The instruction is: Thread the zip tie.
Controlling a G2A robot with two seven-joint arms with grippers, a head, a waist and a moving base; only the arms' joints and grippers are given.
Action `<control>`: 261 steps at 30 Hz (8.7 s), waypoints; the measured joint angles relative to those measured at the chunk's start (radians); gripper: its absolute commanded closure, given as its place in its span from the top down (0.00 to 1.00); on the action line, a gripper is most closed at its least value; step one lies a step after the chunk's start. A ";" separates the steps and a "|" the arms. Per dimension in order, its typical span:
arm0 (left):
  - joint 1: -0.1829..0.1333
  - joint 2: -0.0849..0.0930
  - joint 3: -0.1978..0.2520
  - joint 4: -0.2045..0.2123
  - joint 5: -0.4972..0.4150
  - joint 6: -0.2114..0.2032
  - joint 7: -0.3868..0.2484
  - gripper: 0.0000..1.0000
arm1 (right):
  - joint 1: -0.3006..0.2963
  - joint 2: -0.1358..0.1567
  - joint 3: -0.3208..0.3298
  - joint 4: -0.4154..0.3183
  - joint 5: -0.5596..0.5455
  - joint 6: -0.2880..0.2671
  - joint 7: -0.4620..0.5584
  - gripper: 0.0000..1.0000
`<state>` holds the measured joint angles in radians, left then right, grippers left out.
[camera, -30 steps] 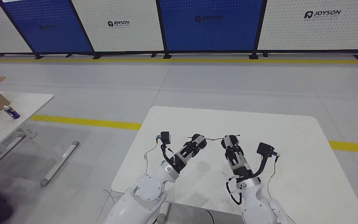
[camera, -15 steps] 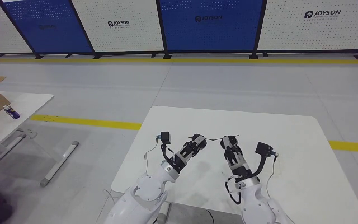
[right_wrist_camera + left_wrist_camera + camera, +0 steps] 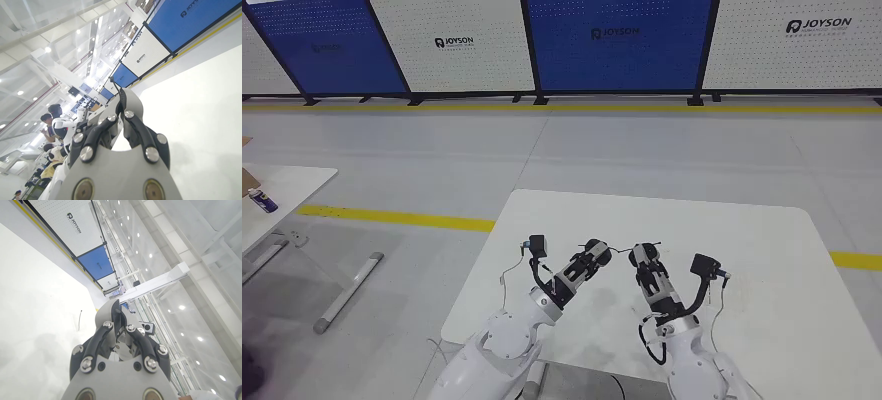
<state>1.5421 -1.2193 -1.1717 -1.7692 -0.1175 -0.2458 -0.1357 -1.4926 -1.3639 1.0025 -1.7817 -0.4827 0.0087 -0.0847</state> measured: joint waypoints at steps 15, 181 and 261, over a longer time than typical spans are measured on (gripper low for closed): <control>0.000 0.000 0.000 0.000 0.000 0.000 0.000 0.00 | 0.001 -0.010 0.016 0.019 0.110 -0.053 0.030 0.00; -0.035 0.009 0.019 0.000 0.111 0.040 -0.034 0.00 | -0.037 -0.014 0.081 -0.017 -0.126 -0.091 0.087 0.17; -0.023 0.016 0.036 -0.018 0.140 0.029 -0.029 0.00 | -0.058 -0.008 0.102 -0.038 -0.118 -0.128 0.094 0.00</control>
<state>1.5195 -1.2037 -1.1360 -1.7869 0.0223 -0.2164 -0.1648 -1.5511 -1.3714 1.1042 -1.8193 -0.6010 -0.1192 0.0088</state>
